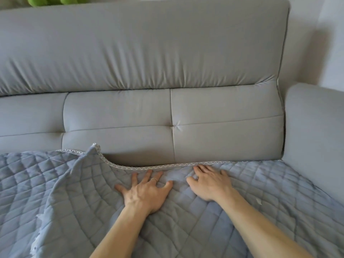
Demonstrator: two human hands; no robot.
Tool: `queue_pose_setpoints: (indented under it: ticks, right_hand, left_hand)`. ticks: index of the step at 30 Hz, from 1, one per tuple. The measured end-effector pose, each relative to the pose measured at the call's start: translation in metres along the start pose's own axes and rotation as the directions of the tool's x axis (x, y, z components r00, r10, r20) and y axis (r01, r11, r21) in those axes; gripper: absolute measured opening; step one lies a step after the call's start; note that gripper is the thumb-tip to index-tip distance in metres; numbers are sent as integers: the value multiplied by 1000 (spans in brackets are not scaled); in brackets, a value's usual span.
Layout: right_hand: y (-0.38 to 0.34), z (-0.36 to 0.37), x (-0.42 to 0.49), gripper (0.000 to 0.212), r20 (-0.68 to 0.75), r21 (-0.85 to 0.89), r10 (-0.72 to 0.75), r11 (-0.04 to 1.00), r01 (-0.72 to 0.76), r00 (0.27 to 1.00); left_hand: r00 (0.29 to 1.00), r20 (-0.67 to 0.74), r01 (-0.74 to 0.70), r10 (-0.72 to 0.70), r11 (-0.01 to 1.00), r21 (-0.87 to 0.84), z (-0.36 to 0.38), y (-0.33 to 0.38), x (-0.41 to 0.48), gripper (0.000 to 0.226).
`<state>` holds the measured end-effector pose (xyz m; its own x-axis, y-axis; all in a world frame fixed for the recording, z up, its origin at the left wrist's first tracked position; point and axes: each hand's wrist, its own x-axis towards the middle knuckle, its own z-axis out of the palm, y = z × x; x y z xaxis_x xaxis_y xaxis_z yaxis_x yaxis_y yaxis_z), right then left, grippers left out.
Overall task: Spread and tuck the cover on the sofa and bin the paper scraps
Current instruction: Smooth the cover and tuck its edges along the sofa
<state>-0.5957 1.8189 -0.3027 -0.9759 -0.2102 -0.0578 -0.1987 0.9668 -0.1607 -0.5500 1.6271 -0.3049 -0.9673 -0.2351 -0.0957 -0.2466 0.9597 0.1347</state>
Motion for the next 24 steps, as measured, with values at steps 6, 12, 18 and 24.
queue_pose_setpoints:
  ticks: [6, 12, 18, 24]
  right_hand:
    - [14, 12, 19, 72, 77, -54, 43, 998, -39, 996]
    - [5, 22, 18, 70, 52, 16, -45, 999, 44, 998]
    - [-17, 30, 35, 66, 169, -10, 10, 1000, -8, 986]
    - [7, 39, 19, 65, 11, 6, -2, 1000, 2, 1000]
  left_hand:
    - [999, 42, 2, -3, 999, 35, 12, 18, 12, 69]
    - [998, 65, -24, 20, 998, 58, 9, -3, 19, 71]
    - [994, 111, -22, 12, 996, 91, 20, -23, 47, 65]
    - [974, -204, -81, 101, 991, 106, 34, 0, 18, 43]
